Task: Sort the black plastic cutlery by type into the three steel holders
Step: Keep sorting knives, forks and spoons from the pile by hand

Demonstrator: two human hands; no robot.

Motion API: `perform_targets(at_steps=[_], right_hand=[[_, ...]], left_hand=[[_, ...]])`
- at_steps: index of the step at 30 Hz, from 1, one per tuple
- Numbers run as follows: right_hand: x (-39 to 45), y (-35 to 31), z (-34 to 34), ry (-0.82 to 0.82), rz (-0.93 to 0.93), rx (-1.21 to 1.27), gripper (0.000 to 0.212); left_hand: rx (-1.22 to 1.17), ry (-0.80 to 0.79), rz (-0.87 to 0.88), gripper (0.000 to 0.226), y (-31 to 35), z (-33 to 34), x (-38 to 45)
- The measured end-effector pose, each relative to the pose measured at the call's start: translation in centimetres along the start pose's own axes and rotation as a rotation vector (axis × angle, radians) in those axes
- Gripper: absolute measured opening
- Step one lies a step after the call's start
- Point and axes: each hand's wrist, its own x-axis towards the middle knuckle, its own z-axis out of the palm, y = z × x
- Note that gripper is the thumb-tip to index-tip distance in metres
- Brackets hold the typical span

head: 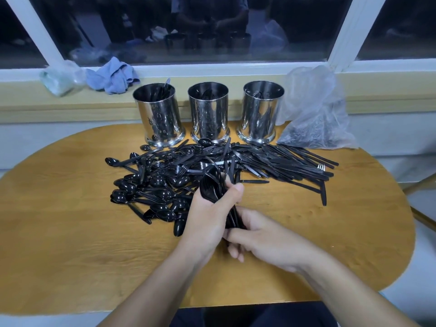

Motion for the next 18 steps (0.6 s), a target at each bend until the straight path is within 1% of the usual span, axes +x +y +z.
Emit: perform_targets(at_steps=[2,4,6,7,9,11,15,17,18], right_hand=[[0.2,0.0,-0.3,-0.050,0.015,0.094,0.012],[0.3,-0.4,-0.7,-0.085,0.015,0.164,0.013],[0.4,-0.8,-1.1,-0.100,0.000,0.207,0.006],[0.6,-0.9,-1.2,-0.097,-0.014,0.196,0.007],[1.2,-1.1,-1.4,-0.073,-0.031,0.107,0.021],[2.1,-1.3,-1.7,-0.040,-0.051,0.041,0.025],[4.8,-3.5,-3.7,-0.002,-0.114,-0.026,0.014],[6.7,-5.0,-5.2,0.035,-0.150,-0.008,0.010],[7.9,-5.7,-6.1,0.061,-0.163,0.015,0.013]], left_hand=[[0.087,-0.017,0.031,0.029,0.5,-0.3,0.1],[0.125,-0.031,0.070,0.028,1.1,-0.8,0.5],[0.173,-0.059,0.123,0.025,1.5,-1.7,1.1],[0.195,-0.080,0.133,0.024,1.7,-2.0,1.5],[0.219,-0.125,0.121,0.023,2.1,-2.6,2.3],[0.227,-0.152,0.083,0.025,2.7,-3.1,3.1],[0.184,-0.161,0.051,0.032,4.8,-3.8,6.4],[0.222,-0.183,0.090,0.031,6.8,-3.8,8.9],[0.253,-0.172,0.123,0.030,7.8,-3.8,10.4]])
